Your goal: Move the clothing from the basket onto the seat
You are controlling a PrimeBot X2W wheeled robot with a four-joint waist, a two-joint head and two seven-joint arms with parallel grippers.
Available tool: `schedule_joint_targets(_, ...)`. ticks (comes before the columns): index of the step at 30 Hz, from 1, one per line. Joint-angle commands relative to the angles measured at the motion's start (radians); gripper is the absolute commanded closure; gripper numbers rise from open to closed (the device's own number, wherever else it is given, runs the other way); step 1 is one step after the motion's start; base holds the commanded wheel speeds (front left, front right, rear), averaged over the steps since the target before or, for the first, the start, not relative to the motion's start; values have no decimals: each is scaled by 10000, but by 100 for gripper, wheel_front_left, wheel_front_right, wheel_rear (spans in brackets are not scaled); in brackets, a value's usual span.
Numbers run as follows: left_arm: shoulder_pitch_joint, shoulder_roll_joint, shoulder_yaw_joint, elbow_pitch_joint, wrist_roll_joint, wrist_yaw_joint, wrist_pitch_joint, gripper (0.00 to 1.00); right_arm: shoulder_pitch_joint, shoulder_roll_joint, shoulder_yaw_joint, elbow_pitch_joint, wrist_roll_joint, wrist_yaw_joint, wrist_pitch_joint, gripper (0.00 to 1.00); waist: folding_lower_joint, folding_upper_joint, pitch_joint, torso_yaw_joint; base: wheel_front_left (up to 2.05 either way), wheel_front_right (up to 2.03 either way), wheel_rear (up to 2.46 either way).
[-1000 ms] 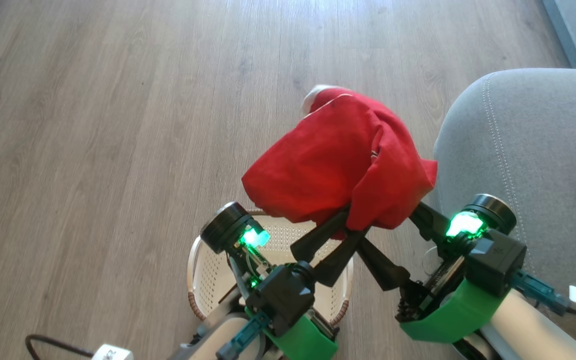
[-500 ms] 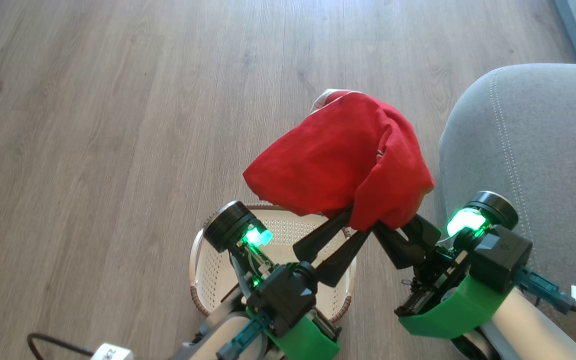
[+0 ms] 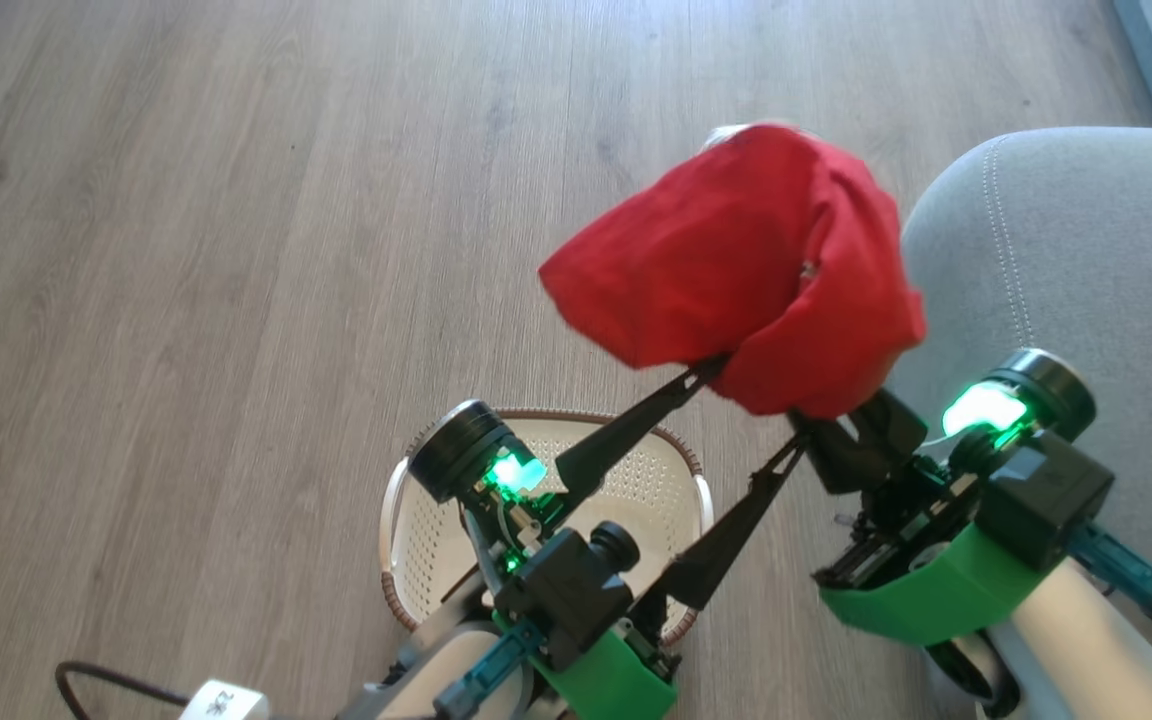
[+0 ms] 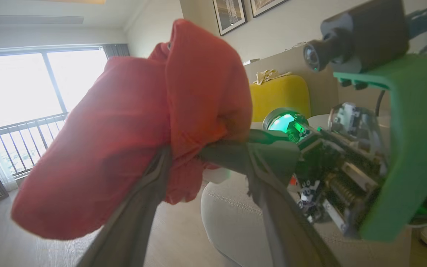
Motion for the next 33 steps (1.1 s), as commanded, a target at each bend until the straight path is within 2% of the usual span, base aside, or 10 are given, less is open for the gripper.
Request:
schedule_joint_targets(1,-297,-15,367,-254,45,97,33,0,-82,58,-120,-407,-117,-4,-67,100,0,0,-28,-14,0,0,0)
schedule_joint_targets(14,-49,92,501,263,206,213,33,0,137,38,-1501,-184,-460,-4,-67,100,0,0,-172,-121,0,0,0)
schedule_joint_targets(33,527,493,-227,1769,166,-138,33,0,783,268,-3232,104,-981,-4,-67,100,0,0,-82,-410,0,0,0)
